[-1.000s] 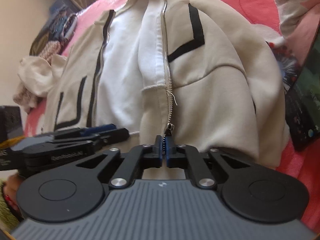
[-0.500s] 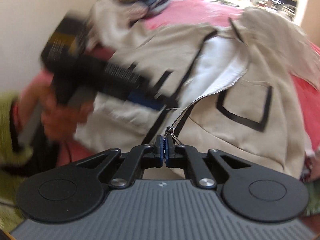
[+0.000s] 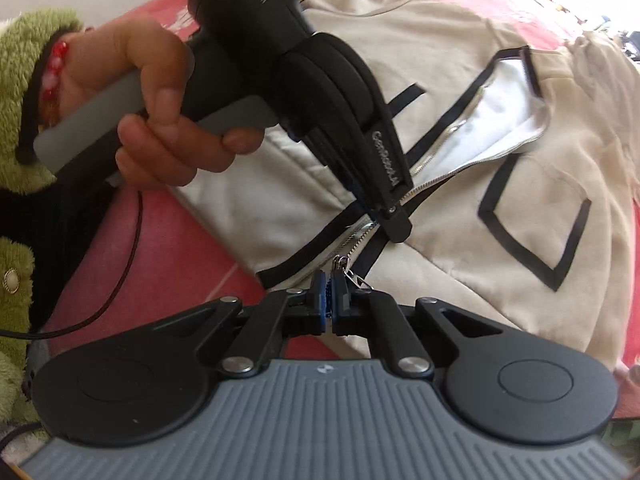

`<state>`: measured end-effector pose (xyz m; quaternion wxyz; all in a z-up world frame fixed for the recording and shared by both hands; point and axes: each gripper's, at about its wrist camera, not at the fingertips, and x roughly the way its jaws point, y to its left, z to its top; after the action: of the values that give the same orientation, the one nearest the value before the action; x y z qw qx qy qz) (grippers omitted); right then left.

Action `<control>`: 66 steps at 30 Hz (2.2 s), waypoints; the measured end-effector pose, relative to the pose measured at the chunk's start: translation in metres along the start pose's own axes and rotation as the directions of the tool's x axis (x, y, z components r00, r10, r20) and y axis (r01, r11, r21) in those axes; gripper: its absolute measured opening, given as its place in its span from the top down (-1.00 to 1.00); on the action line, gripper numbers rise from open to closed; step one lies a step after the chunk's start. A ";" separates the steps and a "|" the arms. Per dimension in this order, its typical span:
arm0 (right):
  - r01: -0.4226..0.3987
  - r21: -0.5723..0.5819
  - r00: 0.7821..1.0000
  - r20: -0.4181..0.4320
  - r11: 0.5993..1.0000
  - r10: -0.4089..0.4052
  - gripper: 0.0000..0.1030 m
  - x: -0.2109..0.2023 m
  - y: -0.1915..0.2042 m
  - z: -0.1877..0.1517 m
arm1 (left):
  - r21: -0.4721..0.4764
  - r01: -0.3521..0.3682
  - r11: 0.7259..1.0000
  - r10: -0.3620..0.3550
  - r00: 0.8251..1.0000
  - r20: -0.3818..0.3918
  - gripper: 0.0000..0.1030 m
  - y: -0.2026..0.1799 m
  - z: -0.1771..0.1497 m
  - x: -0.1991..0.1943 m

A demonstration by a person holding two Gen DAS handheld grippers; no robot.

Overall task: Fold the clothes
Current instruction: 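Pull the zipper slider toward the hood with the right tool while the left tool holds the zipper end, then grasp the zipper top at the collar with the right tool while the left tool holds the zipper end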

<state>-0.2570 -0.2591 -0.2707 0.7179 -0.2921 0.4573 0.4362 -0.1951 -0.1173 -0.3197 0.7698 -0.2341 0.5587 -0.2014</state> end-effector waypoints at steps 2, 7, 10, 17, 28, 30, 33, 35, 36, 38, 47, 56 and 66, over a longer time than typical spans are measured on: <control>-0.013 -0.008 1.000 -0.006 1.000 0.013 0.98 0.002 0.003 -0.001 | 0.003 -0.008 1.000 0.008 1.000 -0.003 0.83 0.001 -0.004 0.001; -0.036 -0.018 0.999 -0.025 0.999 0.036 0.98 0.009 0.009 -0.005 | -0.009 -0.012 1.000 0.012 1.000 -0.011 0.83 0.007 -0.011 0.002; -0.043 -0.007 0.998 -0.046 0.999 0.043 0.98 0.015 0.010 -0.006 | -0.005 -0.019 1.000 0.019 1.000 -0.011 0.83 0.008 -0.015 0.004; -0.068 0.037 0.996 -0.053 0.997 0.070 0.98 0.017 0.009 -0.004 | 0.035 -0.040 0.999 0.039 0.999 0.004 0.83 0.004 -0.016 0.000; -0.209 0.177 0.970 -0.089 0.962 0.227 0.89 0.022 -0.007 -0.003 | 0.180 -0.088 0.980 0.078 0.995 0.063 0.73 -0.004 -0.028 -0.009; -0.269 0.202 0.956 -0.063 0.942 0.287 0.83 0.001 -0.022 -0.002 | 0.192 -0.081 0.978 0.069 0.995 0.070 0.74 -0.003 -0.030 -0.008; -0.351 0.241 0.933 0.006 0.905 0.361 0.61 -0.037 -0.065 0.003 | 0.182 -0.058 0.982 0.043 0.995 0.086 0.75 0.004 -0.035 -0.007; -0.324 0.277 0.946 0.101 0.904 0.308 0.45 -0.057 -0.100 0.018 | 0.185 -0.044 0.982 0.026 0.995 0.096 0.77 0.007 -0.037 -0.008; -0.276 0.305 0.960 0.139 0.912 0.244 0.43 -0.060 -0.119 0.031 | 0.192 -0.040 0.981 0.021 0.995 0.101 0.79 0.007 -0.038 -0.008; -0.140 0.335 0.978 0.192 0.932 0.078 0.37 -0.056 -0.149 0.061 | 0.202 -0.035 0.979 0.013 0.994 0.112 0.79 0.008 -0.039 -0.007; 0.276 0.248 0.912 0.239 0.929 -0.335 0.37 0.078 -0.228 0.214 | 0.269 -0.019 0.963 -0.016 0.992 0.128 0.79 0.009 -0.043 -0.008; 0.284 0.190 0.940 0.136 0.940 -0.312 0.05 0.181 -0.237 0.245 | 0.290 0.055 0.956 -0.087 0.991 0.098 0.80 0.022 -0.039 -0.008; 0.086 0.564 0.918 0.276 0.821 -0.285 0.81 0.152 -0.288 0.208 | 0.289 0.048 0.956 -0.082 0.991 0.107 0.82 0.020 -0.041 -0.010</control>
<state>0.1149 -0.1637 -0.3179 0.8796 -0.0396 0.3958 0.2608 -0.2359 -0.1013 -0.3345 0.8201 -0.1503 0.4692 -0.2910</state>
